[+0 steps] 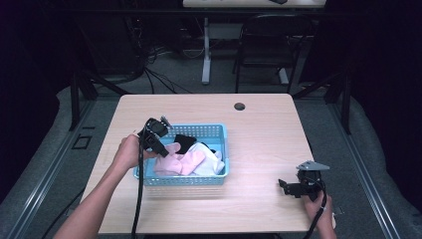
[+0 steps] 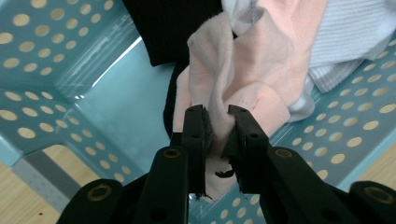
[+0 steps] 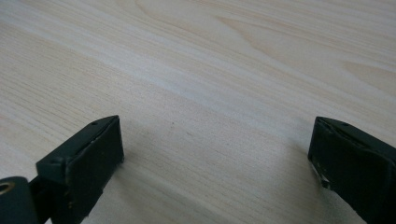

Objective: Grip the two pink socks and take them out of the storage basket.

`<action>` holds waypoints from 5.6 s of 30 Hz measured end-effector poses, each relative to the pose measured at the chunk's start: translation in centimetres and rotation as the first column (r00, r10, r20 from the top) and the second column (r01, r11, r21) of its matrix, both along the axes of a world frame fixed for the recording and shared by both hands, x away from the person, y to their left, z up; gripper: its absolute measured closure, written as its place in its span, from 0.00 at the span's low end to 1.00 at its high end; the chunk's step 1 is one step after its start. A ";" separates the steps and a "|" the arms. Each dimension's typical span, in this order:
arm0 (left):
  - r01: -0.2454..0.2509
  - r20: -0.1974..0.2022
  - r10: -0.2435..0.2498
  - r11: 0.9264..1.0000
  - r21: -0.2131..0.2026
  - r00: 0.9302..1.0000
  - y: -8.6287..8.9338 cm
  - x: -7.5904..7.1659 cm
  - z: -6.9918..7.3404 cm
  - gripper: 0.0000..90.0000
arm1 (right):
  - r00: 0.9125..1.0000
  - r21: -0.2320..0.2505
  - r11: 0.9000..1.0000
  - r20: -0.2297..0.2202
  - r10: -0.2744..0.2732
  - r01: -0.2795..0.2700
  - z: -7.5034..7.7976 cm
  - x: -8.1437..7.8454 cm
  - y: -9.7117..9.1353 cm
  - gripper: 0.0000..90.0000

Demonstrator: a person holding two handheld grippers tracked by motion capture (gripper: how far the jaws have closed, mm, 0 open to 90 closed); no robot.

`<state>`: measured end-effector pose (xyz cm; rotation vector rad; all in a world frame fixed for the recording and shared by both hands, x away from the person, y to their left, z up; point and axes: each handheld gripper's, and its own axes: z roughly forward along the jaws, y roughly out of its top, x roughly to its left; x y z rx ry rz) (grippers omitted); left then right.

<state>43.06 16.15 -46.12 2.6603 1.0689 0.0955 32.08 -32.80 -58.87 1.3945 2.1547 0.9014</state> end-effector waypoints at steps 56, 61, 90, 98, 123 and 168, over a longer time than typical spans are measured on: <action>-0.064 0.175 0.059 0.998 0.021 0.983 4.5 -1.4 13.9 0.90 | 1.000 0.001 1.000 0.001 -0.002 0.002 0.0 0.0 0.0 0.03; -0.087 0.186 0.083 0.996 0.014 0.979 5.6 -1.6 14.3 0.91 | 1.000 0.000 1.000 0.000 -0.001 0.001 0.0 0.0 0.0 0.03; -0.297 0.135 0.290 0.954 0.040 0.948 14.6 -0.9 10.1 0.91 | 1.000 0.003 1.000 0.003 -0.005 0.005 0.0 0.0 0.0 0.03; -0.320 0.099 0.313 0.945 0.070 0.945 15.5 -0.3 7.1 0.91 | 1.000 0.001 1.000 0.001 -0.003 0.003 0.0 0.0 0.0 0.03; -0.350 -0.017 0.352 0.934 0.071 0.936 15.5 1.2 -0.9 0.92 | 1.000 0.004 1.000 0.003 -0.005 0.005 0.0 0.0 0.0 0.03; -0.363 0.091 0.365 0.931 -0.040 0.926 15.4 0.8 2.7 0.19 | 1.000 0.004 1.000 0.002 -0.004 0.004 0.0 0.0 0.0 0.03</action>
